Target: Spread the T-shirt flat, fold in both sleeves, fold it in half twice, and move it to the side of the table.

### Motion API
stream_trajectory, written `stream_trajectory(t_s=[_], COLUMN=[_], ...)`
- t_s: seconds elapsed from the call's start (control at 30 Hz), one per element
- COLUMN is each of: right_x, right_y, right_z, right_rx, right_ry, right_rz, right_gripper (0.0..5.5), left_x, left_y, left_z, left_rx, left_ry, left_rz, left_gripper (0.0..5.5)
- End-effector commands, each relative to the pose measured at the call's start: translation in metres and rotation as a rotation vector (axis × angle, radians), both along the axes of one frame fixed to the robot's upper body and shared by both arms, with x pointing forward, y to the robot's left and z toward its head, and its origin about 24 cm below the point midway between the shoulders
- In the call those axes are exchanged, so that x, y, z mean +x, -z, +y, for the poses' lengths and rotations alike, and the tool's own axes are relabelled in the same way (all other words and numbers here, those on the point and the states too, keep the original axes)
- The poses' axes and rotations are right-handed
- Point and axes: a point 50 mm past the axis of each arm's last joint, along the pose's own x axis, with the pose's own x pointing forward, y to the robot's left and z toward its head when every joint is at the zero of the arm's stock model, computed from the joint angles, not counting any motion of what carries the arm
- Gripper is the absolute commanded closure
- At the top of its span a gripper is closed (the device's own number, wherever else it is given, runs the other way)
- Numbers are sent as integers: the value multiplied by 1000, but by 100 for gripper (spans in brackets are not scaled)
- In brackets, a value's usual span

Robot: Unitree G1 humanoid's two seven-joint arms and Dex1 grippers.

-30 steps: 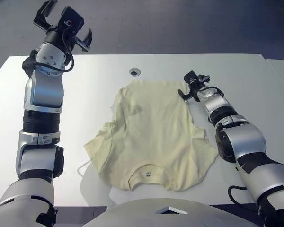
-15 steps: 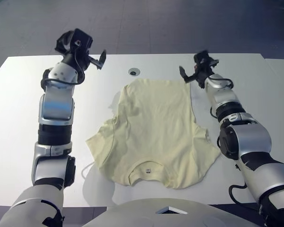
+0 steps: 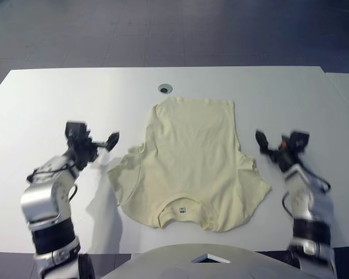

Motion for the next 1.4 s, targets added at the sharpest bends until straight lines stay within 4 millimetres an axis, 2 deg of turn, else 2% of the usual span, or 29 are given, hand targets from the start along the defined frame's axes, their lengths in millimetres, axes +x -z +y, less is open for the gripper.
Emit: stream_trajectory(t_s=[0.03,0.13,0.23,0.4,0.63,0.87,1.2,1.4], right_x=[-119,-134,-134,-119,-91,-84,-80,-77], right_y=[-16,-20,-29,-29,-23,-16,-14,-15], right_z=[2,15,31,39,49,52,51,51], right_rx=[329,381,426,462,479,496,490,484], right_ry=[142,123,71,68,37,36,35,27], right_rz=[226,291,316,313,301,310,318,312], right_gripper=[12,12,12,12,12,12,178,281], left_x=[-113,-137,-140,-112,-86,-71,-61,-62], left_y=[17,19,20,34,47,50,52,58], left_z=[43,41,31,16,-6,-18,-30,-28], left_rx=[-401,-427,-434,-427,-467,-495,-532,-516], left_ry=[-254,-228,-180,-146,-124,-70,-48,-85], left_rz=[203,289,310,258,225,252,253,267], left_gripper=[10,10,10,10,10,10,186,296])
